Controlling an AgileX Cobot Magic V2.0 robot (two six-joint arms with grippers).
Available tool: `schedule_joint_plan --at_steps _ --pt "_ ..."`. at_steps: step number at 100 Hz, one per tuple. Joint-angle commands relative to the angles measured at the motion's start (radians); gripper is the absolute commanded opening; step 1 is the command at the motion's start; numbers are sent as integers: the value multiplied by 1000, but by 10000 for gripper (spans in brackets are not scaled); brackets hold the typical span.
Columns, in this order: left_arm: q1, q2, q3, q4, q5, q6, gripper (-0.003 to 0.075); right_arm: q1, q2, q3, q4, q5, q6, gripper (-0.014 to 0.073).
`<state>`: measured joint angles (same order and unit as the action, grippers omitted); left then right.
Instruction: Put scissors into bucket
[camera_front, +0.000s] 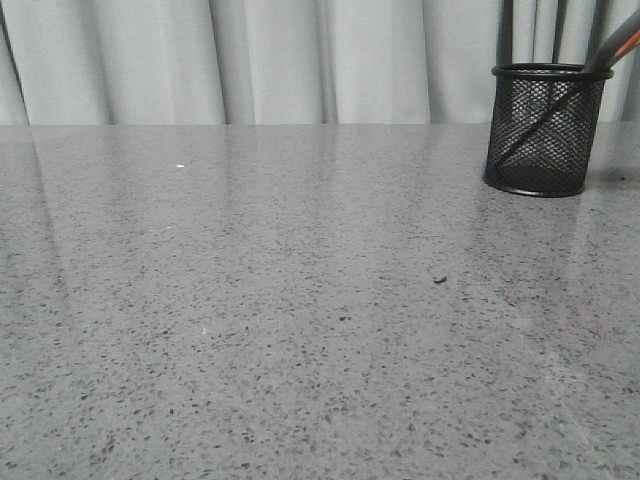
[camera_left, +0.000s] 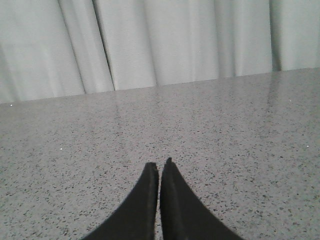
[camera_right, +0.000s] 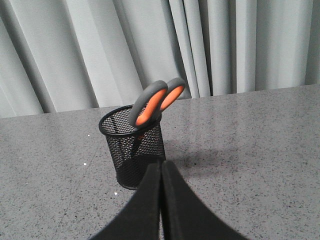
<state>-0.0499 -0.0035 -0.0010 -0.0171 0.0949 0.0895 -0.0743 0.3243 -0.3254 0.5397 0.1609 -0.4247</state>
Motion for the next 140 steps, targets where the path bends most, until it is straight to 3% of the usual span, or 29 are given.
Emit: schedule_joint_plan --at_steps 1,84,95,111,140 --pt "3 -26 17 2 -76 -9 -20 -8 8 -25 -2 -66 -14 -69" --pt "3 -26 17 2 -74 -9 -20 -8 6 -23 -2 -66 -14 -69" --pt "3 -26 17 2 -74 -9 -20 -8 -17 8 -148 -48 33 -69" --pt "3 -26 17 2 -74 -9 -20 -8 -97 134 -476 -92 364 -69" --pt "3 -26 17 2 -74 -9 -20 -8 -322 342 -570 -118 406 -69"
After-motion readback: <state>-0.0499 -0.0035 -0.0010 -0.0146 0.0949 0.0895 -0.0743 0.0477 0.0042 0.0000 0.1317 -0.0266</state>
